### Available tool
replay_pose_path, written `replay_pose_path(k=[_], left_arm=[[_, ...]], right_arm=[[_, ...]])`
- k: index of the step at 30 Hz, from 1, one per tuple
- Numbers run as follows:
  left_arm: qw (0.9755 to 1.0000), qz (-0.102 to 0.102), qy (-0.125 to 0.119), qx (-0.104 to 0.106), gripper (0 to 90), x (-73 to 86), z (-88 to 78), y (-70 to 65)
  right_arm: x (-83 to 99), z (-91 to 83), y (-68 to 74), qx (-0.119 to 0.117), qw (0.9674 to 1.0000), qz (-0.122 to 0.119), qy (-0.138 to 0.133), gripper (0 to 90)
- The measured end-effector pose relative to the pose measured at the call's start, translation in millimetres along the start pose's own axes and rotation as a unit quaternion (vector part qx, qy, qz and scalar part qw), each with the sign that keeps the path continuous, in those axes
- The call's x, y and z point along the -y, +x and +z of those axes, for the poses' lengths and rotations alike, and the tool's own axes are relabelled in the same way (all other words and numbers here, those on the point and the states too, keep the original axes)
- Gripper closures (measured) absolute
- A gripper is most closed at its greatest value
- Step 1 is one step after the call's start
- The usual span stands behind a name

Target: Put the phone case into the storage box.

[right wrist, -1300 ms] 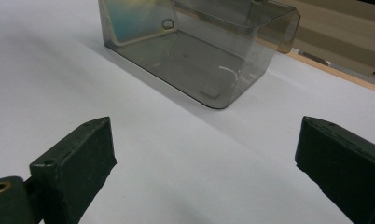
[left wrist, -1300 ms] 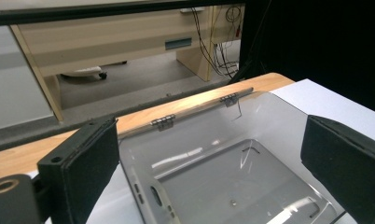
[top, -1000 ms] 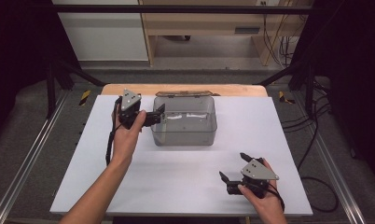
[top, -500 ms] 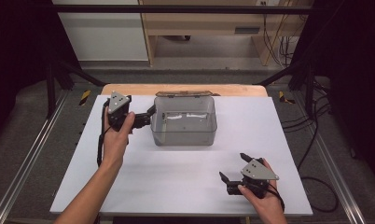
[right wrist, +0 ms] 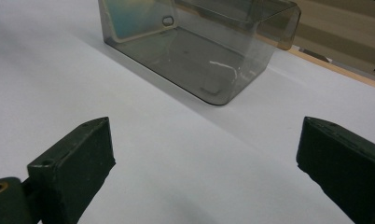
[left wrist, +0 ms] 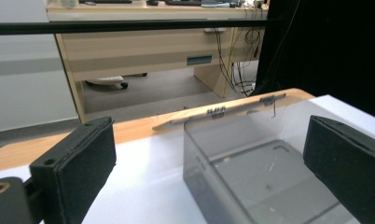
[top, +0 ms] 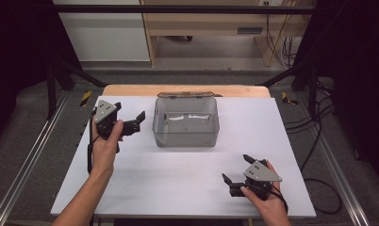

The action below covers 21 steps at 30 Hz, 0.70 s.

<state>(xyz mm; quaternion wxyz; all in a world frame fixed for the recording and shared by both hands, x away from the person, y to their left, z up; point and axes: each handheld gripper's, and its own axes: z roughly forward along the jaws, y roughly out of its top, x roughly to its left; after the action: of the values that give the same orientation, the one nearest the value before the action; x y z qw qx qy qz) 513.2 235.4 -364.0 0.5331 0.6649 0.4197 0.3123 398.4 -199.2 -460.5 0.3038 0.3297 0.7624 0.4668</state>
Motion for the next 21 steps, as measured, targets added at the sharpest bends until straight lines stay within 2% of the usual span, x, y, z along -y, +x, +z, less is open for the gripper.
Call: replay_pose_path(k=[9, 13, 16, 18, 21], left_arm=[[1.0, 0.006, 0.004, 0.006, 2.5, 32.2, -19.0, 4.5], [1.0, -0.004, 0.003, 0.007, 2.5, 52.6, -30.9, 7.4], [0.9999, -0.004, 0.006, 0.007, 2.5, 68.4, -43.7, 11.8], [1.0, -0.004, 0.003, 0.006, 2.6, 73.2, -51.4, 14.1], [1.0, 0.006, -0.005, 0.001, 2.6, 78.6, -64.3, 16.4]], right_arm=[[1.3, -1.7, -3.5, 0.003, 0.9999, 0.01, -0.003, 4.1], [2.6, -2.9, -6.4, 0.006, 0.9998, 0.017, -0.006, 4.1], [3.9, -4.4, -9.5, 0.014, 0.9997, 0.018, -0.013, 4.2], [4.8, -5.3, -12.2, 0.016, 0.9994, 0.022, -0.019, 4.2], [6.2, -6.7, -16.4, 0.026, 0.9989, 0.025, -0.03, 4.2]])
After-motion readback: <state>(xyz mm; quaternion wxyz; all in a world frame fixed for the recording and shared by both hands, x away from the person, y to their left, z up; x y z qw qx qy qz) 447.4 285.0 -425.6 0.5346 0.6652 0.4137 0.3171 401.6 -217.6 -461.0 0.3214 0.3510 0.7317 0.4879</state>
